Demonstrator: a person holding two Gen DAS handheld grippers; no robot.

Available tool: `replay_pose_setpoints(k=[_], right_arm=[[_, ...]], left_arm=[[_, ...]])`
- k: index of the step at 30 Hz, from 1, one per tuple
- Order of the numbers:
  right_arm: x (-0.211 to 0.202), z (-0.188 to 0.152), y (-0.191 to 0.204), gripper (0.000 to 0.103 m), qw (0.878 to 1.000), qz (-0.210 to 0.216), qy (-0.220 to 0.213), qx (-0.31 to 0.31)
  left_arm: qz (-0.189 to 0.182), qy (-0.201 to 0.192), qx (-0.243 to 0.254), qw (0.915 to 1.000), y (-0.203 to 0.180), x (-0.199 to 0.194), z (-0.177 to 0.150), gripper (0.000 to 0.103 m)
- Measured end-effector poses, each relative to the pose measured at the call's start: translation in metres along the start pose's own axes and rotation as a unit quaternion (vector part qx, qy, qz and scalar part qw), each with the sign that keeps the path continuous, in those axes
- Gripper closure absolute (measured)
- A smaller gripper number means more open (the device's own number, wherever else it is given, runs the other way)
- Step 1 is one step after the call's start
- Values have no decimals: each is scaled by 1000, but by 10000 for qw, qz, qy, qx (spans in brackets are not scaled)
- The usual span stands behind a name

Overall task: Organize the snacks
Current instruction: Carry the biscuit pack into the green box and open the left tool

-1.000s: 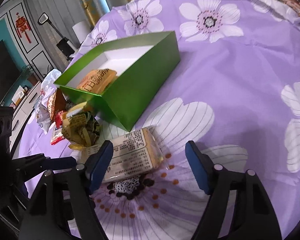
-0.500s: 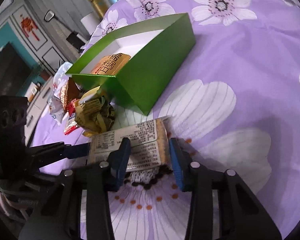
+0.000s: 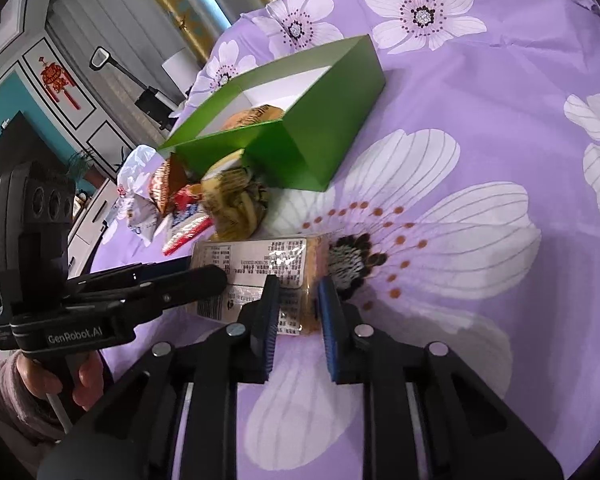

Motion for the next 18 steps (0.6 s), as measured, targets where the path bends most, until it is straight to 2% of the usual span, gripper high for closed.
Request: replay_pose_setpoints(k=[5, 10, 18], right_arm=[[-9, 11, 17, 84, 9996, 28, -223, -142], [-14, 34, 37, 84, 9980, 76, -516, -358], [-4, 78, 58, 84, 9940, 179, -865, -649]], left_arm=[[-16, -250, 58, 9997, 0, -14, 13, 57], [-10, -660, 227, 9976, -2, -30, 41, 57], [47, -1111, 356, 9932, 7, -40, 82, 57]])
Point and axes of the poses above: each gripper's, at about its wrist camera, not at the fingertips, and x roughly the way its jaws point, y to its left, z to its top, the point moved 1 cm from there along x, roughly the way its jaws point, and after that the axes turned 15 degrees about -y, right-handed, at the moved point
